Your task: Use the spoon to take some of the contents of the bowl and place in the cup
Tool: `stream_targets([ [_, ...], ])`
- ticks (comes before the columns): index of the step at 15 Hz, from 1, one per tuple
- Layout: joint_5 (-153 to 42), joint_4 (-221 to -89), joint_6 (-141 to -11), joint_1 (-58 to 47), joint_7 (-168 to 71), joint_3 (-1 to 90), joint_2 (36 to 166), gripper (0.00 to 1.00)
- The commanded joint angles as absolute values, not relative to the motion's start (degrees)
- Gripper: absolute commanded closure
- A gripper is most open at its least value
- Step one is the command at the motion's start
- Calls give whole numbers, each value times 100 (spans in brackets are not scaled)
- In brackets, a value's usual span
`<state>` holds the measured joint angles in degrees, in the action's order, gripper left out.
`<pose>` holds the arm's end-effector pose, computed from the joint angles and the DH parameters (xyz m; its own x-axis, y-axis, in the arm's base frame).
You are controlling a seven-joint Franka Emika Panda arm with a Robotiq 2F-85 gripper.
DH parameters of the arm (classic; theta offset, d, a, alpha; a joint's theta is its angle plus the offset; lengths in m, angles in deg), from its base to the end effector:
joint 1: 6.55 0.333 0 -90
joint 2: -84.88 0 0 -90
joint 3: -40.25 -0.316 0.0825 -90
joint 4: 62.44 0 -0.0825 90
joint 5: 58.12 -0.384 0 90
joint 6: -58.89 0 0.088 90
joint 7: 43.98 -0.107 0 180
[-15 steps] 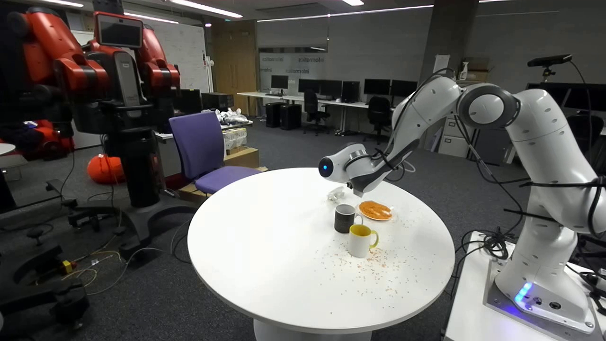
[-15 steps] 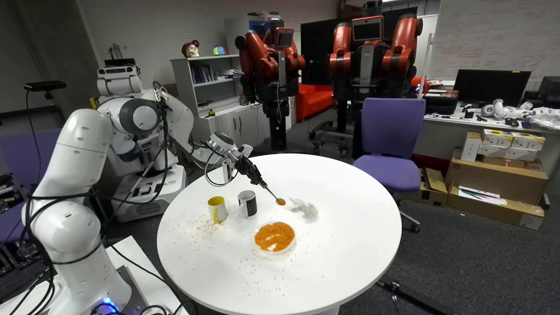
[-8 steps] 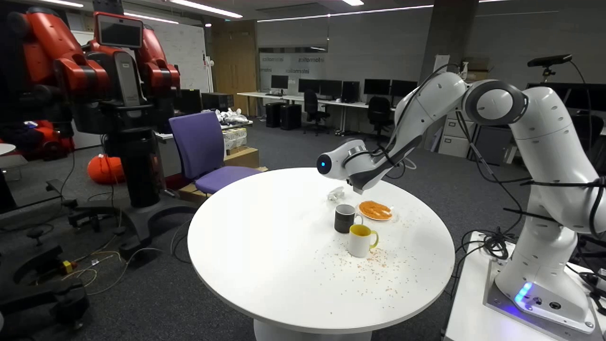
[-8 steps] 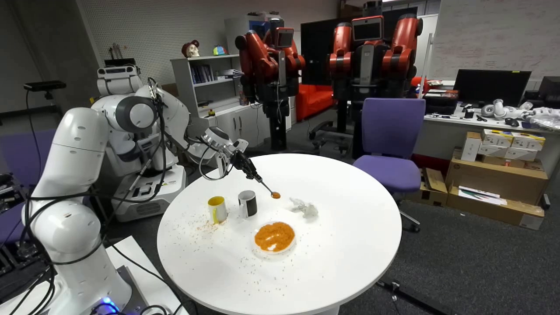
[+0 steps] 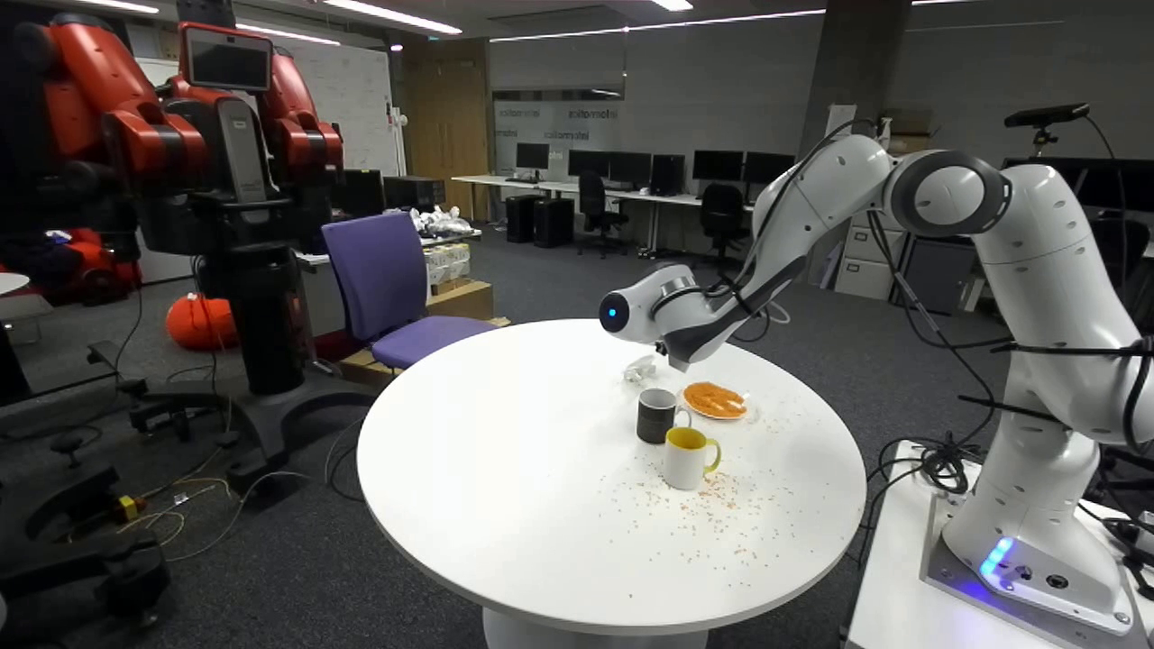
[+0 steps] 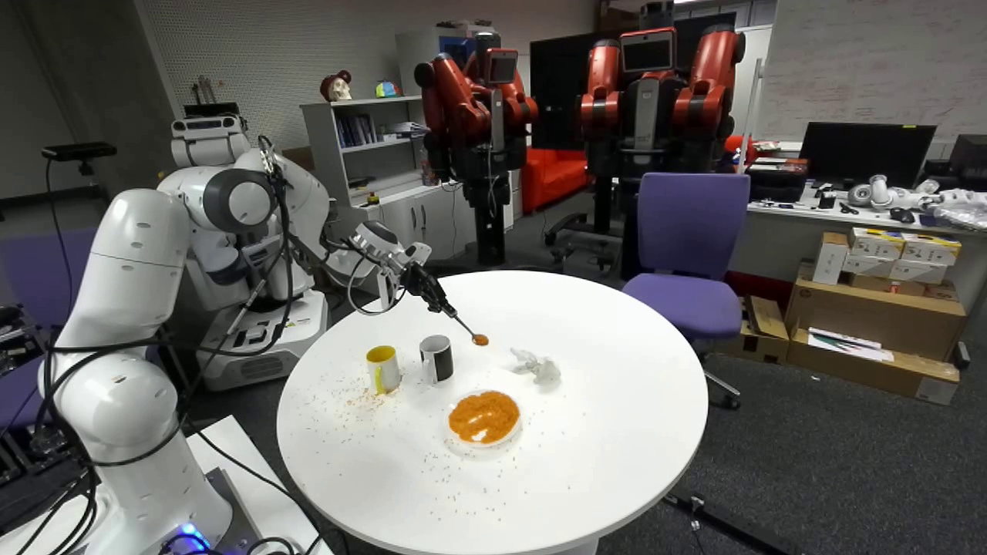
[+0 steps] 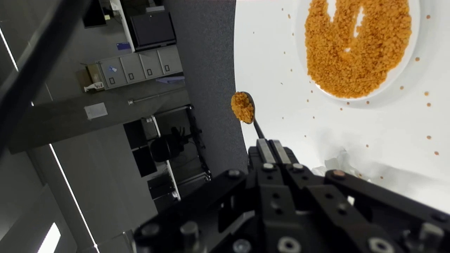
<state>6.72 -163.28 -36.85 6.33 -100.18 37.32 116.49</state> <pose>0.6202 0.0808 0.2616 0.9803 -0.0500 0.1912 -0.1950 -0.4019 0.8947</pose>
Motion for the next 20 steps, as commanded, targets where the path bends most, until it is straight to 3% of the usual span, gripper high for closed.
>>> stream_targets([
  [1, 714, -16370, -3416, 700, -9845, 3645, 11477, 99],
  [20, 775, -16078, -3327, 1151, -9336, 3385, 11640, 99],
])
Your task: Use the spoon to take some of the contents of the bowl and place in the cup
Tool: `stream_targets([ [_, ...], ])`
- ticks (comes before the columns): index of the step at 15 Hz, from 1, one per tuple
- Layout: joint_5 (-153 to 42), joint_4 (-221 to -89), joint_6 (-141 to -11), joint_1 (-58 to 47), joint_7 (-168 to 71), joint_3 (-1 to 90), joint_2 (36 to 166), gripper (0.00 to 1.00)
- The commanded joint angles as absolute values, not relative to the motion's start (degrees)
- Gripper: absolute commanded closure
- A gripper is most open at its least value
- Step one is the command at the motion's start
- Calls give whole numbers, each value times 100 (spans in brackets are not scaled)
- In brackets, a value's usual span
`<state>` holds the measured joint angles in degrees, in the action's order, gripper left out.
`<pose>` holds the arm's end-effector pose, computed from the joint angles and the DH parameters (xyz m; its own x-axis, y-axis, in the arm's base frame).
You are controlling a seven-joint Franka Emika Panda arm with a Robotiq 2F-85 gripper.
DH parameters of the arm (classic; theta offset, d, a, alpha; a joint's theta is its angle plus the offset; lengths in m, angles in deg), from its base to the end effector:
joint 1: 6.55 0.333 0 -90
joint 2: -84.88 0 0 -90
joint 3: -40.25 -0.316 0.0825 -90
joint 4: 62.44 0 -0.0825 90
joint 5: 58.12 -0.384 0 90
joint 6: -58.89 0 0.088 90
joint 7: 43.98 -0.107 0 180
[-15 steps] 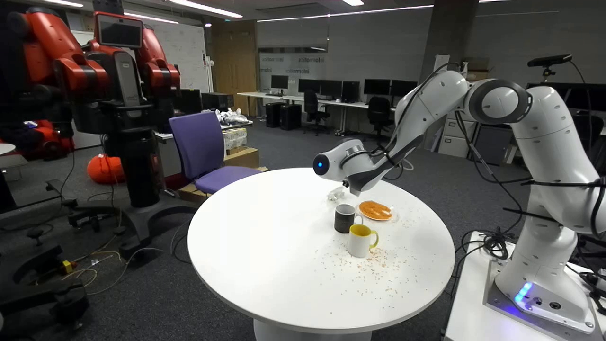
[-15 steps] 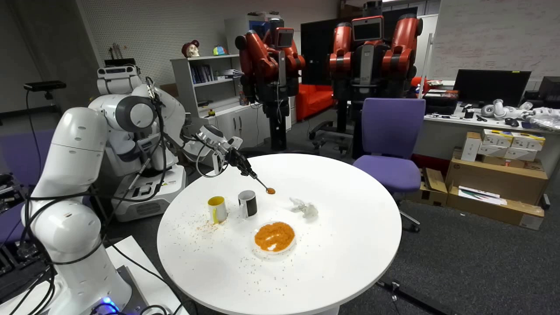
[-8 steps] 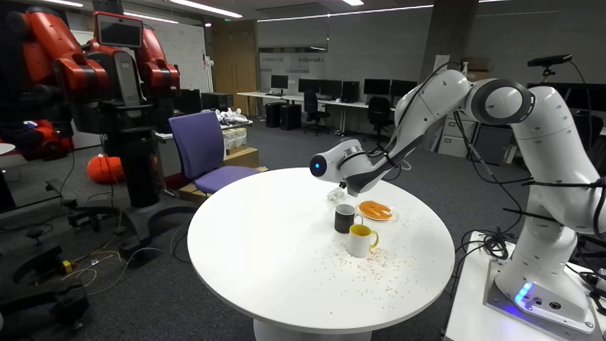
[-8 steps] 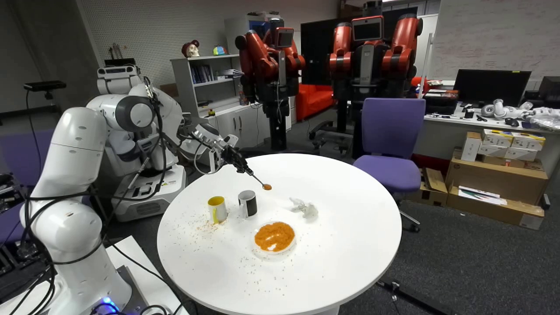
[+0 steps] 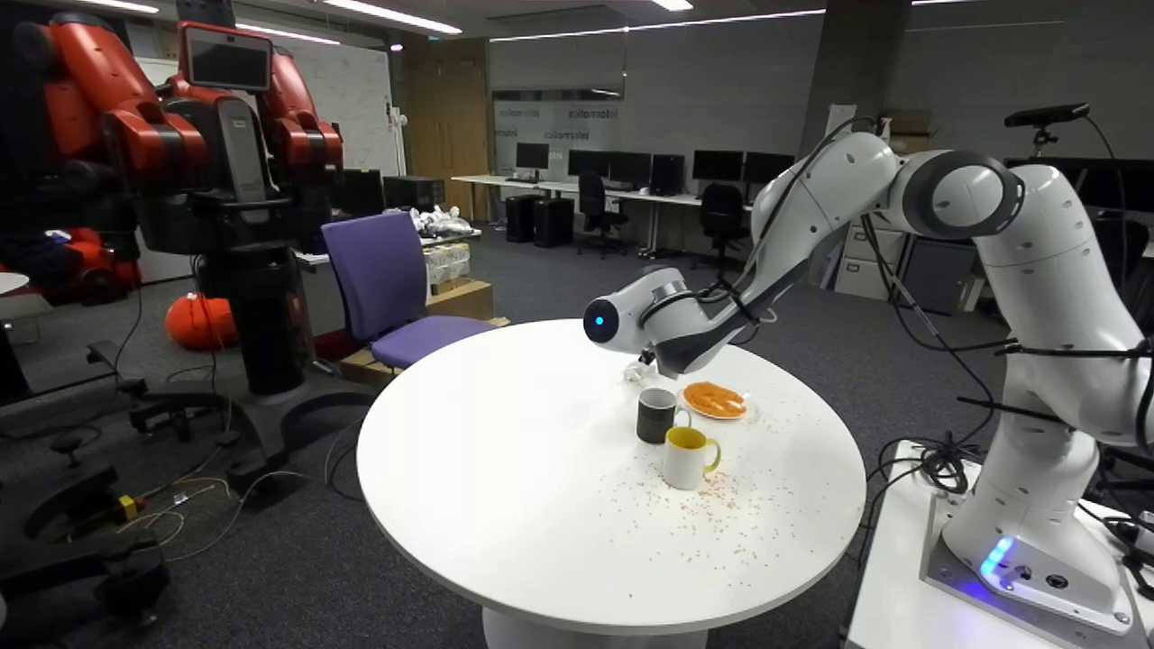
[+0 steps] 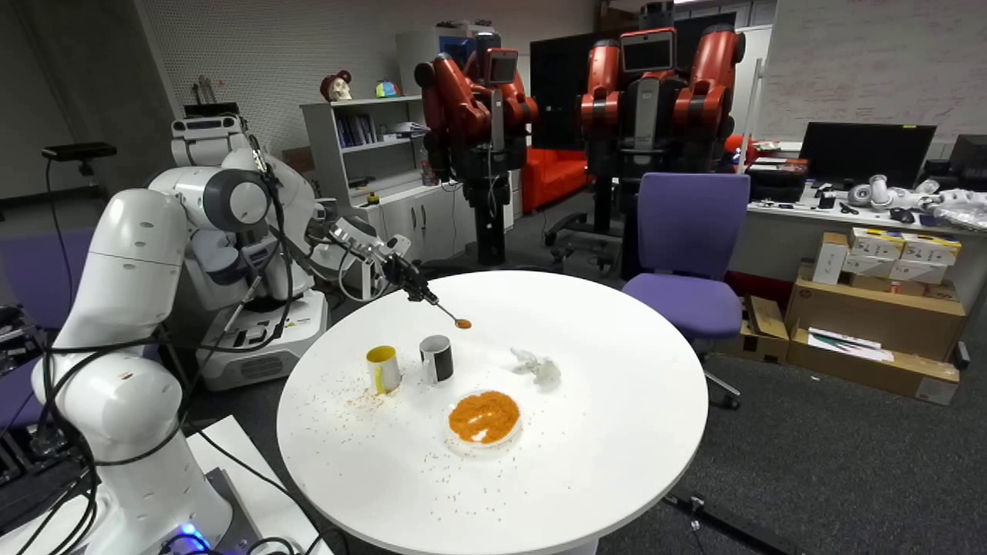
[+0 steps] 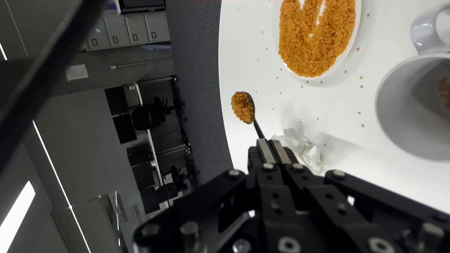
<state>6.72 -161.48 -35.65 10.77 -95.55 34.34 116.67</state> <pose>0.6123 0.1577 0.2712 0.9873 0.0857 0.1336 -0.0837 -0.4340 0.8970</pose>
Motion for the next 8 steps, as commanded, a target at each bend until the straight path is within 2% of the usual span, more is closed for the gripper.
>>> stream_targets([
  [1, 774, -16077, -3326, 1164, -9315, 3368, 11646, 99],
  [8, 802, -16018, -3338, 1336, -9257, 3284, 11739, 99],
])
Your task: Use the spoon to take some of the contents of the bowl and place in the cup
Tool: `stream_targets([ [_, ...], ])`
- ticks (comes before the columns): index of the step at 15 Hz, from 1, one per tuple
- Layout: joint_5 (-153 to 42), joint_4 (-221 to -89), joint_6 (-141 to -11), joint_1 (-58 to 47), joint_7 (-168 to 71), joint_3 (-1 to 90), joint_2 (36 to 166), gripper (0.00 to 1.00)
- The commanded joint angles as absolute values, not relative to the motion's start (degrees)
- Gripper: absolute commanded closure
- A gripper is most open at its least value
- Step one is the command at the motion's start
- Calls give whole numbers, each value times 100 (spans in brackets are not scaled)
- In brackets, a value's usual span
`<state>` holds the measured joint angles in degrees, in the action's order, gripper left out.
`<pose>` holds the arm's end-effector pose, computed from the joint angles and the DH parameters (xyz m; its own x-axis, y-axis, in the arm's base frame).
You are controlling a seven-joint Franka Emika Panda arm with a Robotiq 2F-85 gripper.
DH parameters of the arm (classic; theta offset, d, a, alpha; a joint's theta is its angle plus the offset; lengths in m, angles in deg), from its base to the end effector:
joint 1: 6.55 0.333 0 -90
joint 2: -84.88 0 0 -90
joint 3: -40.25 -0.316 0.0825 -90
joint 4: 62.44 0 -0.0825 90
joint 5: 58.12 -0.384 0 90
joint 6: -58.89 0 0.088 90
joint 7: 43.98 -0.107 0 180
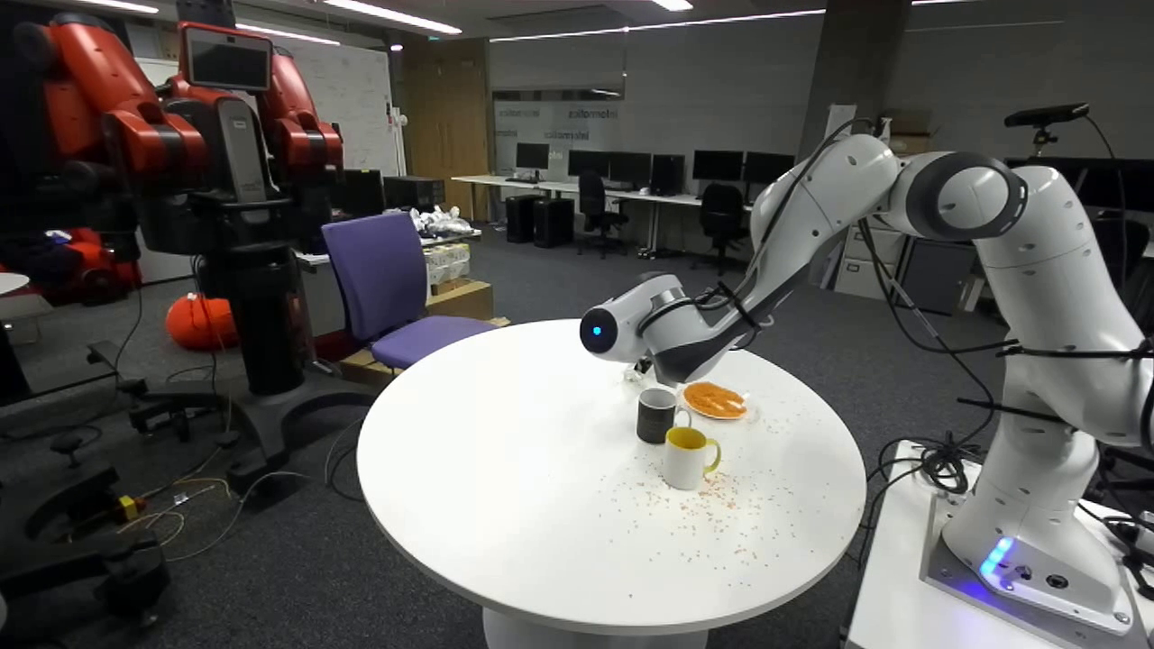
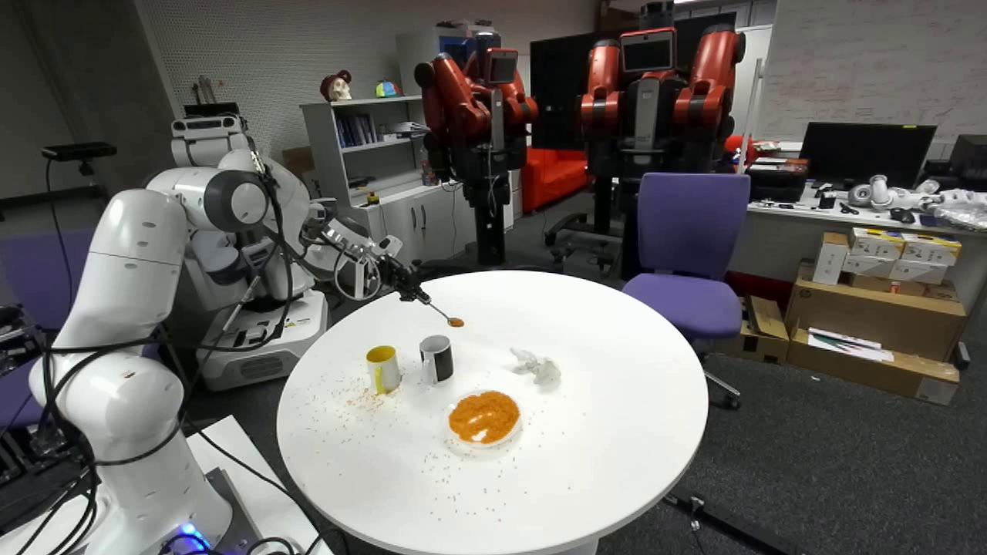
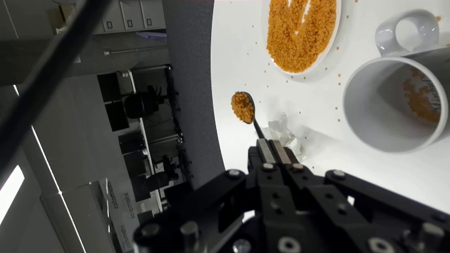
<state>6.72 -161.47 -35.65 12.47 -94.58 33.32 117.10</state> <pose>0.6041 0.1853 0.2663 0.9846 0.1364 0.1094 -0.0386 -0.4409 0.8967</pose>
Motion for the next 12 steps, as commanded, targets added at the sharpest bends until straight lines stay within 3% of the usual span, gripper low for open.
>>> stream_targets([
  [1, 800, -16002, -3342, 1361, -9256, 3274, 11755, 99],
  [12, 700, -15643, -3428, 1591, -9208, 3091, 11990, 99],
])
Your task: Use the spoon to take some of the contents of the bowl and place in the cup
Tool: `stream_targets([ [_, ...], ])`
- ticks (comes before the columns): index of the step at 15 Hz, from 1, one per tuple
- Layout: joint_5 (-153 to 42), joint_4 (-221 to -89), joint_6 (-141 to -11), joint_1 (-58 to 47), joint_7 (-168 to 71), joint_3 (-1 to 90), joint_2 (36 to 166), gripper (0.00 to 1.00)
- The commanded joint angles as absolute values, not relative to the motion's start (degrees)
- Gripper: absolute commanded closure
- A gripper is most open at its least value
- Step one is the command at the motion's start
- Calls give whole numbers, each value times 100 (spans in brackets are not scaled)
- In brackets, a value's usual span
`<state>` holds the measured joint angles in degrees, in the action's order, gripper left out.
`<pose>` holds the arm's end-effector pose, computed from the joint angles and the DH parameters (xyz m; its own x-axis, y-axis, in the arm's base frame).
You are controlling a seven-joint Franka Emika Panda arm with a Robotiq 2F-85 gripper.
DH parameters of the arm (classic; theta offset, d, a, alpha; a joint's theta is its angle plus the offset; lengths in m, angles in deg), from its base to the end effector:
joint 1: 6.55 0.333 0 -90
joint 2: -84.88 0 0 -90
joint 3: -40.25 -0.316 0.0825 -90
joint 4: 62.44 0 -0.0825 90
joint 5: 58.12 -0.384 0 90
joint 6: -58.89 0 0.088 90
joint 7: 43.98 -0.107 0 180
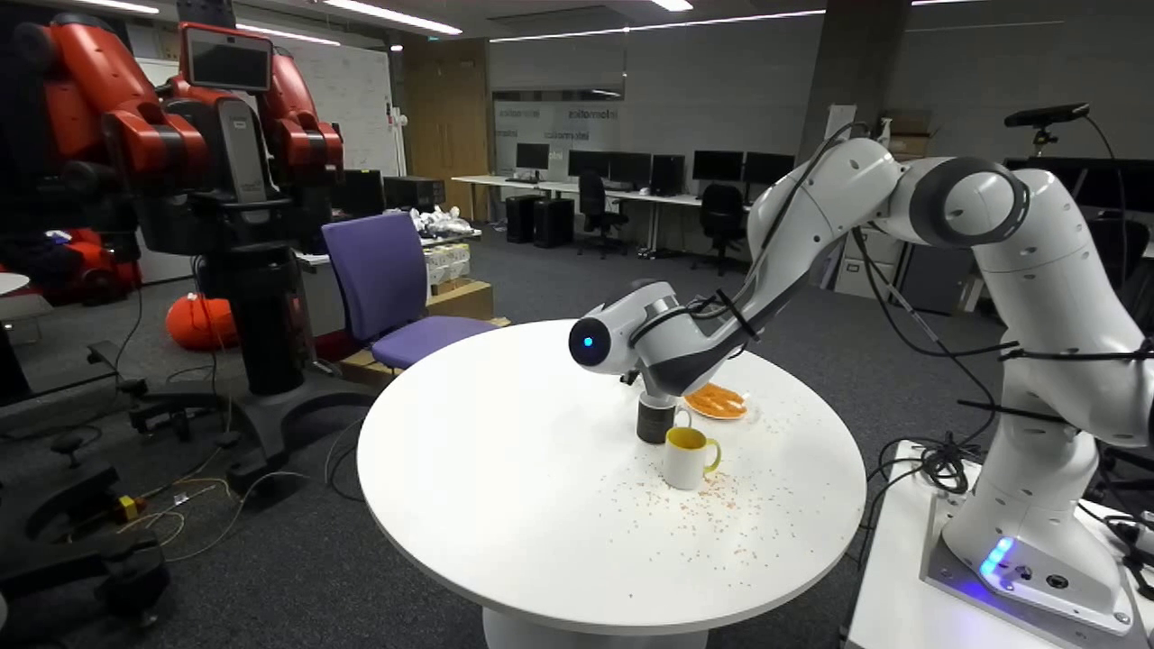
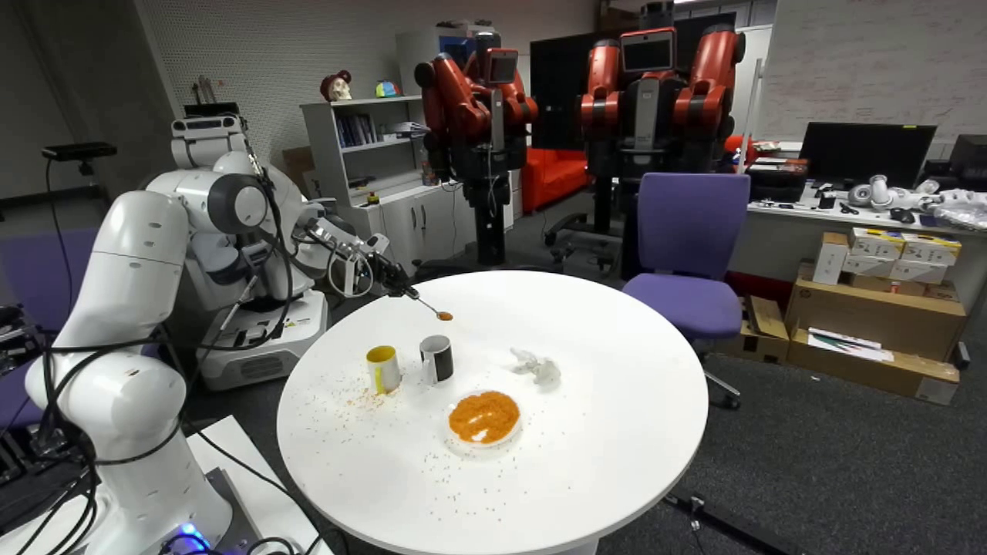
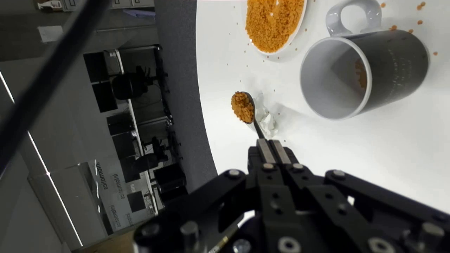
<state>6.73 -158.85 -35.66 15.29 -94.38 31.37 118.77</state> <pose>0.5975 0.2372 0.2653 0.9711 0.2077 0.1179 -0.0074 -0.4669 0.8843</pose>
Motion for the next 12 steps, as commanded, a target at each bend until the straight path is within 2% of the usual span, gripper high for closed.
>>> stream_targets([
  [1, 695, -15607, -3439, 1605, -9207, 3070, 12027, 99],
  [12, 246, -15531, -3424, 1677, -9238, 2922, 12109, 99],
])
